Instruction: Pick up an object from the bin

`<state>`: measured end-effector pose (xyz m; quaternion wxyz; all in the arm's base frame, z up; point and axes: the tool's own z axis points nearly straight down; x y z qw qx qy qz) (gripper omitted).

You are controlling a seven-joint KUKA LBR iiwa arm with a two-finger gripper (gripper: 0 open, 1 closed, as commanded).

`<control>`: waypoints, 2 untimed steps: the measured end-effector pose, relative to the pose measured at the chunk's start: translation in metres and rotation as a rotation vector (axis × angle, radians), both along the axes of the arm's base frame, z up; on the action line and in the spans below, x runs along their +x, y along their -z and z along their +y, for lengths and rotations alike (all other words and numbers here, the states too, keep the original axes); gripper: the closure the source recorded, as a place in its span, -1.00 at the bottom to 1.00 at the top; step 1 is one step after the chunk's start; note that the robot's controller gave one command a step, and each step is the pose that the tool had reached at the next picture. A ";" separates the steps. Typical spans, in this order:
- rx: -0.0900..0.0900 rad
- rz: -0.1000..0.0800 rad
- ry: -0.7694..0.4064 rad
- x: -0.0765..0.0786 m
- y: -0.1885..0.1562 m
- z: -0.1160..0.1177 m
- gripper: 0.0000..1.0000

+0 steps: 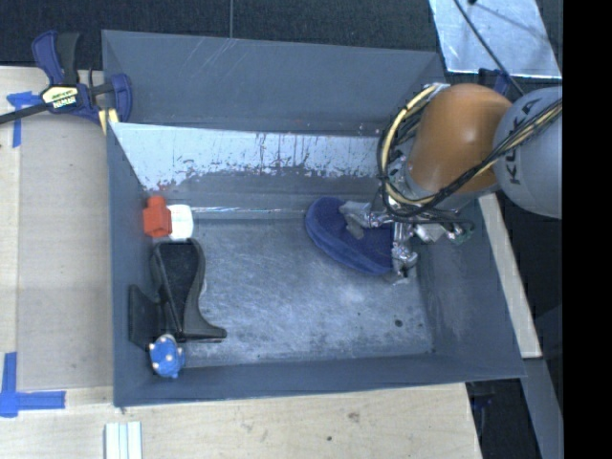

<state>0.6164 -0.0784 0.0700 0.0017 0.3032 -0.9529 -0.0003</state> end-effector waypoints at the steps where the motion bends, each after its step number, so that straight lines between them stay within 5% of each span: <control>1: -0.006 0.007 0.002 -0.001 -0.002 -0.003 1.00; 2: -0.001 -0.016 0.026 -0.007 -0.131 -0.007 1.00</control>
Offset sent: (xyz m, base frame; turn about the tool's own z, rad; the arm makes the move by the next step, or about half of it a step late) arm 0.0000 0.0000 0.0000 0.0000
